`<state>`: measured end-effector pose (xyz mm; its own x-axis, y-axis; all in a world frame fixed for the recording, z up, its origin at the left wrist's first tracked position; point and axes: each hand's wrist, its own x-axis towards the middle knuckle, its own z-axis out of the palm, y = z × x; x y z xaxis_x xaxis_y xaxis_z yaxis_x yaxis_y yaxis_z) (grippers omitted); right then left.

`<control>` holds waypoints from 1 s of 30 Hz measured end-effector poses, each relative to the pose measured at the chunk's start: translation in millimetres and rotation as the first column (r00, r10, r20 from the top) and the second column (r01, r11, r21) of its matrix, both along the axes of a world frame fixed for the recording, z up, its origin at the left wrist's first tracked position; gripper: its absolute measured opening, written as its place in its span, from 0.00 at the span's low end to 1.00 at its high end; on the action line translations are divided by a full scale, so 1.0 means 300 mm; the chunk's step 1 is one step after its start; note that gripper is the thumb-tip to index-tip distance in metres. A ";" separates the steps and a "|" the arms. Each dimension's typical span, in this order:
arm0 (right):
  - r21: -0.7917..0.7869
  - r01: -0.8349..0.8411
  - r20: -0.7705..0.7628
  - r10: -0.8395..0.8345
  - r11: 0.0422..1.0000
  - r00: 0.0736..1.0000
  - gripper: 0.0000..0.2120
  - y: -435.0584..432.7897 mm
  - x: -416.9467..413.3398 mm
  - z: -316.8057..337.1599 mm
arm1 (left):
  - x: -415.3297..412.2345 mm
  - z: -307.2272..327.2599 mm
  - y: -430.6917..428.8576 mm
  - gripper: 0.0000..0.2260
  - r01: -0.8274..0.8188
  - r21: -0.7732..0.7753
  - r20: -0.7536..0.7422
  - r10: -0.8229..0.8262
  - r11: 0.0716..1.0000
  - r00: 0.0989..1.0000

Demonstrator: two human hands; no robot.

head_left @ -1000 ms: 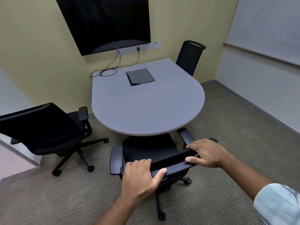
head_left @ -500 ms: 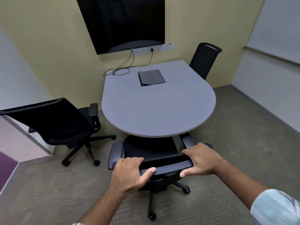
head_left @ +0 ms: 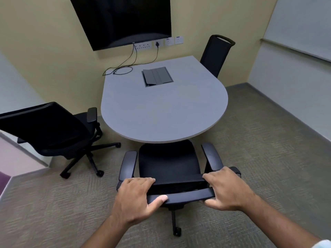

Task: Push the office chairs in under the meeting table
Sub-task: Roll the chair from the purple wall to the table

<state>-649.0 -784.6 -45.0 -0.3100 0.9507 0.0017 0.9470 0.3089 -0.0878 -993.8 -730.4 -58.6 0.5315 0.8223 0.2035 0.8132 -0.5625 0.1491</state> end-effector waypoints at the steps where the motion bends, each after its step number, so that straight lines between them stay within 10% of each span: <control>1: -0.004 0.017 -0.007 -0.017 1.000 1.000 0.24 -0.028 0.009 0.003 | 0.014 -0.001 -0.012 0.37 0.014 0.001 0.005 -0.014 1.000 1.000; 30: 0.046 0.446 0.050 -0.448 0.894 0.893 0.24 -0.466 0.217 0.011 | 0.419 0.039 0.014 0.44 0.391 -0.119 -0.078 -0.401 0.913 0.913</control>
